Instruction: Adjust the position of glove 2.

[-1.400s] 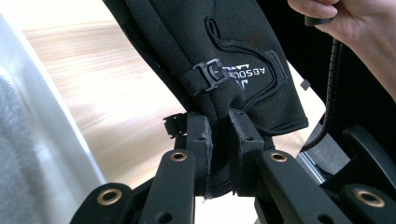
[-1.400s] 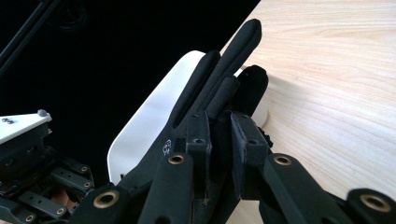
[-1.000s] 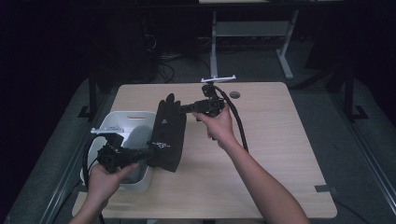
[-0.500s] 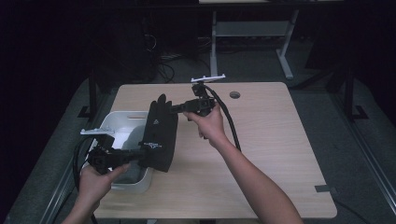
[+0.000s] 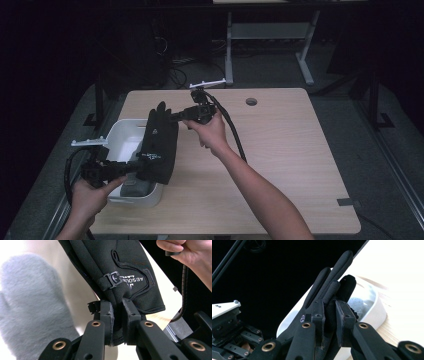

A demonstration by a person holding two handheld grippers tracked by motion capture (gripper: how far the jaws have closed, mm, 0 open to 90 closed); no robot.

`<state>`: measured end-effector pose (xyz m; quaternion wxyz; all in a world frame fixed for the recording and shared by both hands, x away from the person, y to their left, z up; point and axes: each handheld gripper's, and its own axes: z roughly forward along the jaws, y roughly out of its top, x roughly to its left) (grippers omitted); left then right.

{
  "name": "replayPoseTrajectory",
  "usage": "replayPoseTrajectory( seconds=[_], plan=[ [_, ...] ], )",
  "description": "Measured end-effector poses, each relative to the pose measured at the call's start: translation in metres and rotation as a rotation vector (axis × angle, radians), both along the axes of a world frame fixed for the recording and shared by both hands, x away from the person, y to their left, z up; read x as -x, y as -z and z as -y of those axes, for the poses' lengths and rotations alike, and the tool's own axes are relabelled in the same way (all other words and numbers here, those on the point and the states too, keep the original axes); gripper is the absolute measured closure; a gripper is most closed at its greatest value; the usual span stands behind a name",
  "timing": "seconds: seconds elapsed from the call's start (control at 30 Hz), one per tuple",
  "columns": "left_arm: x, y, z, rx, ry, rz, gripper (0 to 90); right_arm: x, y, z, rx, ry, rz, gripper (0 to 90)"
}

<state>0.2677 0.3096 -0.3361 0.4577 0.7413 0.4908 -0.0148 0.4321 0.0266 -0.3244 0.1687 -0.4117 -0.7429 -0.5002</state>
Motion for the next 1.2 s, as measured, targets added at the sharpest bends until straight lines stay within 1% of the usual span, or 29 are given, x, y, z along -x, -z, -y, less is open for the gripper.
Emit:
replayPoseTrajectory(
  seconds=[0.13, 0.17, 0.3, 0.4, 0.53, 0.8, 0.93, 1.07, 1.2],
  plan=[
    [0.0, 0.0, -0.008, -0.004, -0.016, -0.002, 81.2, -0.003, 0.002, -0.009, 0.003, -0.01, 0.005, 78.6],
    [0.0, 0.0, -0.009, -0.001, -0.021, -0.003, 81.2, -0.003, 0.002, -0.011, -0.001, -0.011, -0.006, 78.6],
    [0.001, -0.001, -0.016, -0.014, -0.026, -0.002, 81.2, -0.004, 0.002, -0.02, -0.013, -0.018, -0.012, 78.6],
    [0.002, -0.002, -0.023, -0.006, -0.042, -0.001, 81.2, -0.005, 0.001, -0.027, -0.015, -0.025, -0.008, 78.5],
    [0.003, -0.001, -0.029, -0.011, -0.051, -0.004, 81.2, -0.006, 0.001, -0.035, -0.017, -0.029, -0.007, 78.6],
    [0.005, 0.004, -0.043, -0.007, -0.079, -0.022, 81.2, -0.009, 0.011, -0.049, -0.022, -0.038, -0.024, 78.6],
    [0.005, 0.007, -0.049, -0.006, -0.082, -0.028, 81.3, -0.009, 0.015, -0.056, -0.015, -0.041, -0.025, 78.6],
    [0.005, 0.012, -0.052, 0.0, -0.094, -0.044, 81.2, -0.01, 0.019, -0.062, -0.011, -0.049, -0.025, 78.5],
    [0.005, 0.016, -0.056, -0.007, -0.097, -0.055, 81.2, -0.01, 0.024, -0.066, -0.006, -0.048, -0.032, 78.5]
  ],
)
